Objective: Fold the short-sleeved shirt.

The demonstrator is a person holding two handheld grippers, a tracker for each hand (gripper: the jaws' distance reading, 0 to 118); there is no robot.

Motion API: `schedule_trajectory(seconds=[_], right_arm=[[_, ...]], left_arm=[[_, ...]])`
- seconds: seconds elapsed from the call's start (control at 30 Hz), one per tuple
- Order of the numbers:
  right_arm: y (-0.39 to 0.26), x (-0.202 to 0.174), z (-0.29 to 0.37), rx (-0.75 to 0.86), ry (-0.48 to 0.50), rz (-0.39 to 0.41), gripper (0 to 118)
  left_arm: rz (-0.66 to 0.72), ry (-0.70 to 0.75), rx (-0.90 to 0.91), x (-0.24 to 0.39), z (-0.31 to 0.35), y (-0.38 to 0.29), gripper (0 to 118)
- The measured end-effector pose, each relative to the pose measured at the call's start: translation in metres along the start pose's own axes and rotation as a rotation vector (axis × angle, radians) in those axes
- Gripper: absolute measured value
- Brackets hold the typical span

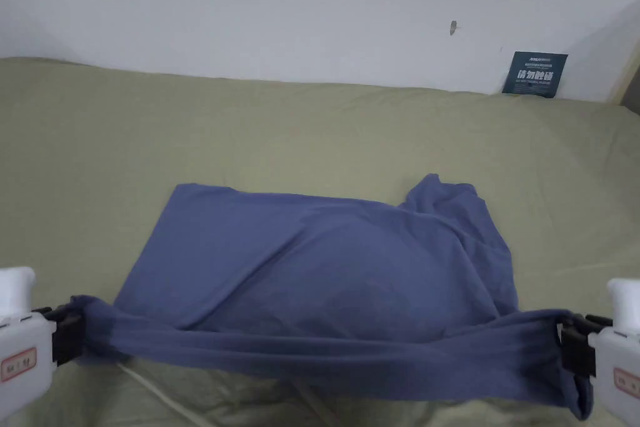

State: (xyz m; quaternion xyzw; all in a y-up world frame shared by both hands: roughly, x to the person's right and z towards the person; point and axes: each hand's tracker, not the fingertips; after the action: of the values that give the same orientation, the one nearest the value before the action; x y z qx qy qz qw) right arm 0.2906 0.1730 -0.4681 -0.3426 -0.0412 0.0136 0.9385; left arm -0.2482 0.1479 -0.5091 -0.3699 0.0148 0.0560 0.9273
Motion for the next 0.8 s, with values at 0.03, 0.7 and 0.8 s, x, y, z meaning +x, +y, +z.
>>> schedule_trajectory(seconds=[0.03,0.7,0.8], right_arm=[[0.007,0.001,-0.004,0.014,0.006,0.011,3],[0.077,0.014,-0.159,-0.149,0.077,-0.031,7],[0.076,0.017,-0.142,-0.058,0.165,-0.09,72]], left_arm=[[-0.019,-0.001,-0.004,0.0,-0.005,0.007,3],[-0.127,-0.026,-0.097,0.021,-0.119,0.097,4],[-0.131,-0.021,-0.055,0.023,-0.106,0.093,30]])
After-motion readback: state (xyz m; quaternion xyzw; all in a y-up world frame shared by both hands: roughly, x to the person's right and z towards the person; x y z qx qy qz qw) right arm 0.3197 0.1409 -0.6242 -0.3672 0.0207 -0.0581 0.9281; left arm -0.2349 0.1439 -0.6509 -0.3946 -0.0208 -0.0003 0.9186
